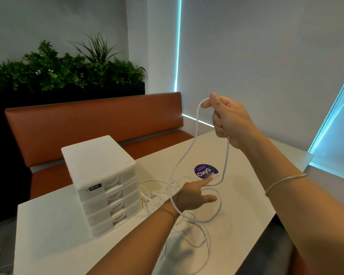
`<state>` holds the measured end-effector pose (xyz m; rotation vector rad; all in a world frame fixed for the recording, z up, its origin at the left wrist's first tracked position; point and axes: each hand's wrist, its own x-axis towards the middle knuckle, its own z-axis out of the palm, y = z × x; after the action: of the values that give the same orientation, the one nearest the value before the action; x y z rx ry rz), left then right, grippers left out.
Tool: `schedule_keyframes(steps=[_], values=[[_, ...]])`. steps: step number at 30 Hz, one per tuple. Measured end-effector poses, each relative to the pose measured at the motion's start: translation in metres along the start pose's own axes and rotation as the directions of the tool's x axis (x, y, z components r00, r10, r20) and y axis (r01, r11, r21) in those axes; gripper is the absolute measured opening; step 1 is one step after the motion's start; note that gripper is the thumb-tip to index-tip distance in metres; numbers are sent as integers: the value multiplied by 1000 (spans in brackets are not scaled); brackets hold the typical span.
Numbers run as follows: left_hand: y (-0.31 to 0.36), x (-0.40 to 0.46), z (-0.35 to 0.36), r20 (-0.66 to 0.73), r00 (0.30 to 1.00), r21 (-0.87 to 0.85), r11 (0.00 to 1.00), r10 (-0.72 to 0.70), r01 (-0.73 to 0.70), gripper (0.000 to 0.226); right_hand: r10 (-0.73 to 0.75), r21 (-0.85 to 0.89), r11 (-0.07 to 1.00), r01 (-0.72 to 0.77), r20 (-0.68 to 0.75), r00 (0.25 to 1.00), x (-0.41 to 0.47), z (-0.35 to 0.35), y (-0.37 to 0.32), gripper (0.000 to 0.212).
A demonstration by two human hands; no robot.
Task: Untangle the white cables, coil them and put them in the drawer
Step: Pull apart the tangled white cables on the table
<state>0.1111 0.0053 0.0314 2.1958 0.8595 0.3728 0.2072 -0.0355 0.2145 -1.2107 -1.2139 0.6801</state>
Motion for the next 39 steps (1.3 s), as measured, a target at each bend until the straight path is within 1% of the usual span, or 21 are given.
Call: schedule_keyframes(steps=[2, 4, 6, 7, 10, 12, 14, 17, 20, 22, 24, 25, 26, 29, 31, 32, 34, 35, 36, 37, 39], values=[[0, -1, 3, 54, 999, 40, 999, 1, -3, 45, 16, -23, 1000, -16, 9, 1000, -1, -4, 0, 32], [-5, 0, 7, 66, 998, 94, 995, 19, -26, 38, 18, -72, 997, -19, -4, 1000, -1, -11, -2, 32], [-10, 0, 4, 101, 994, 181, 983, -33, 14, 35, 3, -191, 982, -9, -34, 999, 0, -25, -2, 31], [-15, 1, 0, 105, 991, 225, 973, -80, 55, 35, -15, -290, 957, 1, -44, 999, 1, -34, 0, 31], [-36, 0, -22, 23, 969, 303, 925, -246, 228, 38, -29, -595, 803, -23, -78, 997, 2, -62, 8, 28], [-48, -5, -38, -53, 954, 293, 908, -297, 299, 38, -27, -727, 682, -87, -143, 989, 3, -82, 20, 27], [-51, -9, -52, -119, 943, 250, 909, -311, 332, 37, -39, -814, 552, -179, -240, 970, 5, -102, 37, 29], [-42, -11, -72, -312, 898, 165, 913, -310, 372, 37, -20, -845, 443, -299, -343, 939, 6, -130, 70, 30], [-20, -11, -91, -514, 820, 75, 939, -251, 334, 34, 83, -850, 302, -431, -427, 900, -1, -146, 101, 29], [-2, -11, -100, -538, 820, 90, 954, -195, 286, 34, 198, -846, 175, -504, -472, 859, -3, -146, 115, 35], [14, -8, -103, -493, 857, 136, 959, -153, 249, 38, 312, -856, 93, -508, -460, 832, -3, -137, 121, 41], [20, -6, -102, -457, 878, 160, 958, -143, 239, 41, 340, -875, 90, -476, -422, 841, -2, -128, 121, 44], [27, -4, -100, -416, 899, 189, 954, -136, 231, 42, 336, -896, 116, -429, -371, 865, -2, -116, 117, 44], [44, 0, -84, -334, 936, 252, 947, -110, 201, 44, 205, -930, 205, -304, -263, 943, -6, -71, 96, 39], [52, 3, -70, -281, 954, 255, 951, -102, 177, 40, 141, -935, 279, -220, -186, 972, -11, -42, 82, 43], [55, 4, -63, -244, 965, 262, 951, -100, 165, 38, 146, -914, 368, -168, -121, 982, -13, -30, 77, 45], [57, 6, -49, -164, 981, 253, 957, -101, 140, 37, 236, -774, 621, -122, 36, 971, -21, -10, 73, 45], [57, 7, -44, -144, 985, 211, 970, -96, 125, 35, 286, -680, 720, -138, 110, 952, -26, -3, 73, 44], [59, 6, -41, -118, 988, 144, 983, -95, 112, 32, 315, -627, 764, -151, 158, 936, -30, 2, 74, 44], [59, 5, -41, -73, 992, 70, 991, -105, 110, 27, 325, -609, 778, -156, 177, 929, -34, 4, 77, 44], [59, 0, -45, 65, 991, -66, 991, -113, 117, 19, 326, -573, 799, -182, 159, 932, -40, 4, 87, 44]])
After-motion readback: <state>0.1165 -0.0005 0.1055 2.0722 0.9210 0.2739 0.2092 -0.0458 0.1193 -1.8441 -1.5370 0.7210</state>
